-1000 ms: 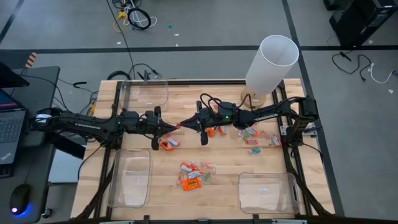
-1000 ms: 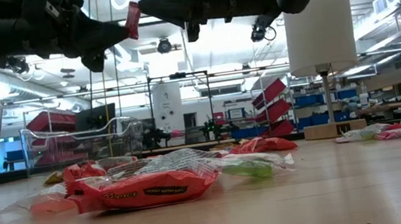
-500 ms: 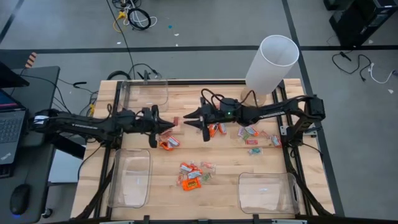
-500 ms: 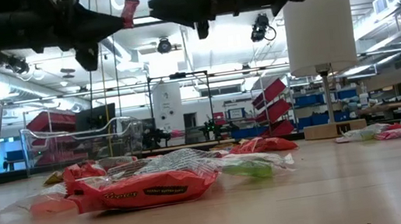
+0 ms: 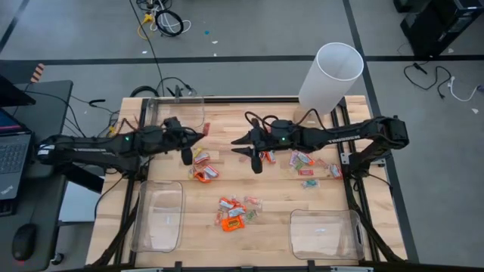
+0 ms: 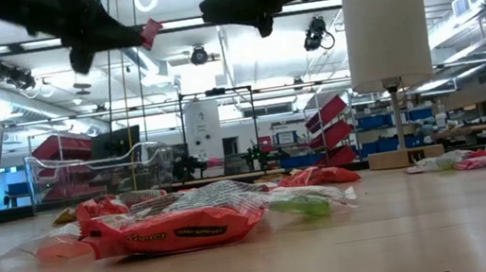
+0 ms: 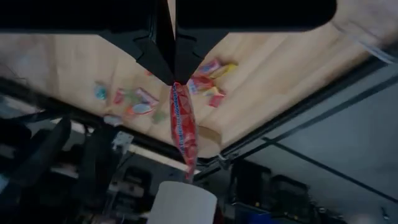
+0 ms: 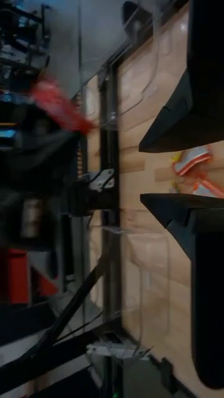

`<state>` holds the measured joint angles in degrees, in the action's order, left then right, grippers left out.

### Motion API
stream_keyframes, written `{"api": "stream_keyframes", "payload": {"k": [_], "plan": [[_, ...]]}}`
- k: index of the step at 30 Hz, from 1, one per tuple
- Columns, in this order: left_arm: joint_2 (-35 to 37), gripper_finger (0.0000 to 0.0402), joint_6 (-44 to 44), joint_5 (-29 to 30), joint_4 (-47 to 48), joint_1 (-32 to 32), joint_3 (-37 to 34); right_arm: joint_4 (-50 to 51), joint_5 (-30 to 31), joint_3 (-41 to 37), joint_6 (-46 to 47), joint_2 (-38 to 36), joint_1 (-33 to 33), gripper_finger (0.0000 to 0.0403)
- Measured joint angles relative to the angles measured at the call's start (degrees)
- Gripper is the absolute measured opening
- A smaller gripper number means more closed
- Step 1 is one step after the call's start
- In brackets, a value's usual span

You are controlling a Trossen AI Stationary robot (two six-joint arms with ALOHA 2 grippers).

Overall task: Sort candy
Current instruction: Put the red candy into the top left transparent bin

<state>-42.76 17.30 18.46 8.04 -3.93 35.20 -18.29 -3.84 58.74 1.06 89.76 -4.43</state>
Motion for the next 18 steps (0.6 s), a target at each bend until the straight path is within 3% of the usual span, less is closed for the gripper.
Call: {"api": "stream_keyframes", "payload": {"k": [8, 18], "plan": [[0.2, 0.0000, -4.8, 1.4, 18.1, -3.9, 10.5, 3.0, 0.0, 0.0, 0.2, 0.0, 0.0, 0.0101], [0.0, 0.0000, -0.2, 2.5, 33.0, -13.0, 11.5, 4.1, -0.1, 0.0, 0.2, 0.0, 0.0, 0.0101]]}}
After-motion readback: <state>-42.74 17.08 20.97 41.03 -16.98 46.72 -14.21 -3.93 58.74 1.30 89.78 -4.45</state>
